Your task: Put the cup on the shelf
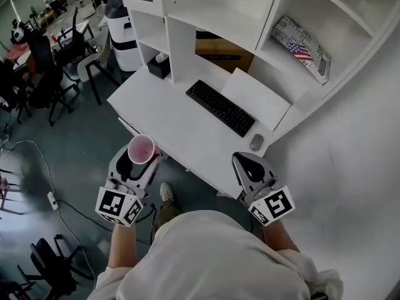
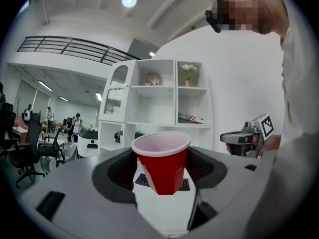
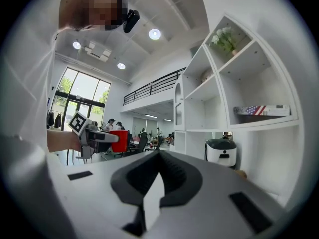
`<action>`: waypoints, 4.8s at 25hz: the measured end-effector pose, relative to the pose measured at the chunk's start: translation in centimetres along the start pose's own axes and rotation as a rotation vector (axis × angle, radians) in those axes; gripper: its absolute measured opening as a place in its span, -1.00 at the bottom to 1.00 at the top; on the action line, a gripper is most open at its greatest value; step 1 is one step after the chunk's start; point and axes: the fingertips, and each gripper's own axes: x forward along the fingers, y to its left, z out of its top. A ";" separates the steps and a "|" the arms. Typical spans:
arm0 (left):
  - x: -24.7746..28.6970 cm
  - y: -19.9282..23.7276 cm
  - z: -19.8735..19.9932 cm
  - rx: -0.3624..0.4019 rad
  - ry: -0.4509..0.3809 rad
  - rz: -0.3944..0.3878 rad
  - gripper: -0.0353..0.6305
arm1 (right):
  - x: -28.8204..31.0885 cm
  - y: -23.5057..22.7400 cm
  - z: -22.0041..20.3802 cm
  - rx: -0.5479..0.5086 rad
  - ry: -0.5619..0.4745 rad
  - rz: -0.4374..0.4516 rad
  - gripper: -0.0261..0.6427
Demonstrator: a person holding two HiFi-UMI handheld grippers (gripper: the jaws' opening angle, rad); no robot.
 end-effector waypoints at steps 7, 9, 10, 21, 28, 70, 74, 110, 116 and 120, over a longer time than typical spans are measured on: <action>3.3 6.7 0.4 -0.019 0.010 -0.049 0.01 | 7.6 -0.3 0.7 0.000 0.007 -0.035 -0.91; 4.3 8.6 0.5 -0.022 0.018 -0.067 0.01 | 9.7 -0.4 1.0 0.004 0.007 -0.052 -0.91; 4.8 9.5 0.7 -0.023 0.023 -0.076 0.01 | 10.7 -0.5 1.2 0.005 0.006 -0.061 -0.91; 11.1 15.4 4.0 0.015 0.018 -0.251 0.01 | 17.7 -0.7 2.1 0.040 0.003 -0.199 -0.91; 15.0 16.4 7.7 0.054 -0.021 -0.335 0.01 | 18.6 -0.9 2.4 0.038 0.013 -0.256 -0.91; 38.4 9.1 21.4 0.242 -0.057 -0.432 0.01 | 9.8 -16.0 -0.1 0.123 -0.007 -0.432 -0.91; 40.6 8.2 21.4 0.250 -0.047 -0.443 0.01 | 8.2 -16.8 -0.7 0.139 -0.006 -0.475 -0.91; 52.2 5.6 15.0 0.195 0.108 -0.431 0.01 | 3.0 -21.5 -4.1 0.213 0.017 -0.614 -0.91; 52.8 5.4 14.2 0.207 0.120 -0.426 0.02 | 3.0 -22.1 -4.3 0.216 0.018 -0.611 -0.91; 53.0 5.3 13.7 0.215 0.129 -0.424 0.02 | 2.9 -22.4 -4.4 0.217 0.019 -0.615 -0.91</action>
